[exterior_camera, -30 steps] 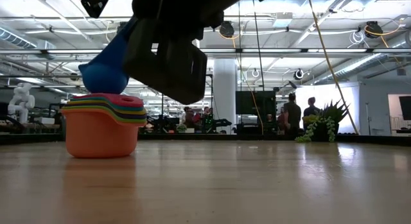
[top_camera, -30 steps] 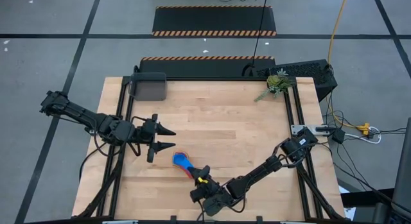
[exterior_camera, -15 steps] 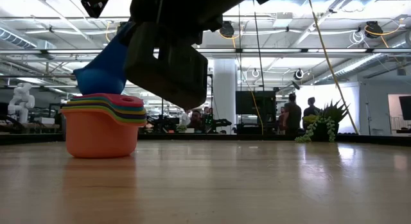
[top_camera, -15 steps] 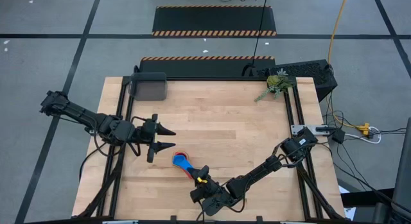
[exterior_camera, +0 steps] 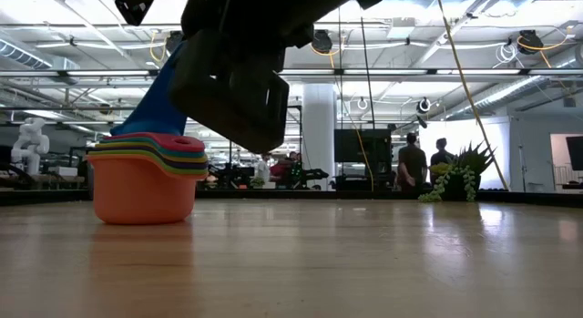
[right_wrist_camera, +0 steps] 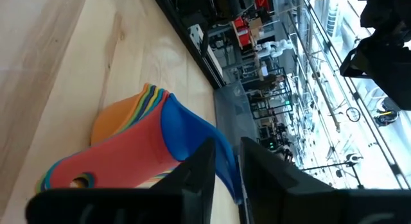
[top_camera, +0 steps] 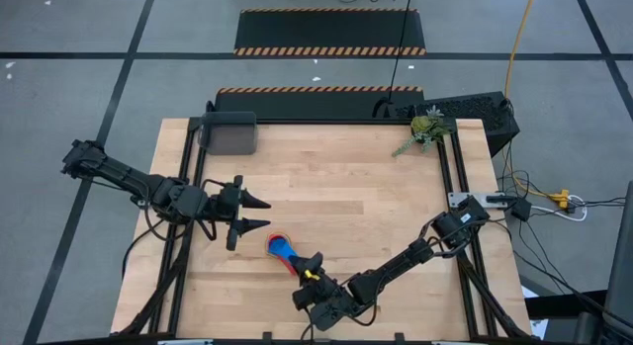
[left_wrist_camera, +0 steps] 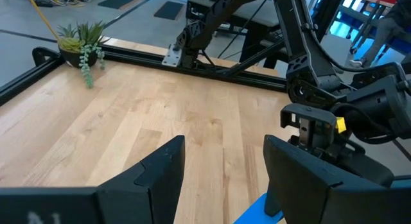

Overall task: Nest measuring cups in basket
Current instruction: Stack the blue measuring cup on top of the red measuring cup

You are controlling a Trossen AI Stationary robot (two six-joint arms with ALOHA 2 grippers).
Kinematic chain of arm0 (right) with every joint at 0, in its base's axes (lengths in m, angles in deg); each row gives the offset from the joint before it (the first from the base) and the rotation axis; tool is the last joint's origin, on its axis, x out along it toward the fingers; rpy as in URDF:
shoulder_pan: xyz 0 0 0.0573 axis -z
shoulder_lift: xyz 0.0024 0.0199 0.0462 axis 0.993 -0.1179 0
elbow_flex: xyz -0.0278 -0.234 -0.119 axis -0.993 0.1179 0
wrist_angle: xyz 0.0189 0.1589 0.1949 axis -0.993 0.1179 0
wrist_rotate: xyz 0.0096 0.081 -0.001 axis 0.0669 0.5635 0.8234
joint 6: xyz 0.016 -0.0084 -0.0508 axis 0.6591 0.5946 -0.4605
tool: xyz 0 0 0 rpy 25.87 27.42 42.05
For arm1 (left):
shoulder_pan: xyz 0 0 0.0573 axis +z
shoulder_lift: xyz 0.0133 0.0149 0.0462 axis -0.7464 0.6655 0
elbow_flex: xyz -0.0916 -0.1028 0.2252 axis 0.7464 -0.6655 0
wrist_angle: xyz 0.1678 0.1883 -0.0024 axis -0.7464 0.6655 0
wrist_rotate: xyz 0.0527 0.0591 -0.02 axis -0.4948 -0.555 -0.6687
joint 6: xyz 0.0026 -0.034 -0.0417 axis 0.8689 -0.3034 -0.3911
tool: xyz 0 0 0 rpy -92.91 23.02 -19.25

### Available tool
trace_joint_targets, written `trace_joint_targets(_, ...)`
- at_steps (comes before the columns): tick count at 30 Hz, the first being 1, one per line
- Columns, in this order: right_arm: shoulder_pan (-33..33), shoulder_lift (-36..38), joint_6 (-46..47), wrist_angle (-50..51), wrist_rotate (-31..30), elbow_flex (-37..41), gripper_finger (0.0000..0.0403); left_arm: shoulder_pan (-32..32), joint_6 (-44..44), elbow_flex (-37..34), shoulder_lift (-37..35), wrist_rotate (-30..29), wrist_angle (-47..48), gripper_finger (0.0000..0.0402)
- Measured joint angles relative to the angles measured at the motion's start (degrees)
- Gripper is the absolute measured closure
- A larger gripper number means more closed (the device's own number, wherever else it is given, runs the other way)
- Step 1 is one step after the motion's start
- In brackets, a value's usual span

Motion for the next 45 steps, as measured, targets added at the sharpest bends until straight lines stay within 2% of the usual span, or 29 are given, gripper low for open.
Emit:
trace_joint_targets(3, 0.0, 0.0, 0.8, 0.0, 0.1, 0.0, 0.0349, 0.0, 0.0, 0.0, 0.0, 0.0, 0.0, 0.0190)
trace_joint_targets(8, -0.1, 0.0, -0.7, 0.0, 0.3, 0.0, 0.0396, 0.0, 0.0, 0.0, 0.0, 0.0, 0.0, 0.0190)
trace_joint_targets(16, -0.2, 0.0, -4.0, -0.6, 1.0, 0.0, 0.0400, 0.0, 0.0, 0.0, 0.0, 0.0, 0.0, 0.0190)
trace_joint_targets(22, -0.8, 0.0, -11.3, -6.6, -3.4, 0.0, 0.0402, 0.0, 0.1, 0.0, 0.0, 0.0, 0.0, 0.0190)
trace_joint_targets(25, -1.0, 0.0, -13.3, -8.6, -3.5, 0.0, 0.0402, 0.0, 0.2, 0.0, 0.0, 0.0, 0.0, 0.0190)
trace_joint_targets(45, 0.0, 0.1, -8.0, -5.4, -3.1, 0.0, 0.0403, 0.0, 0.1, 0.0, 0.0, 0.0, 0.0, 0.0190)
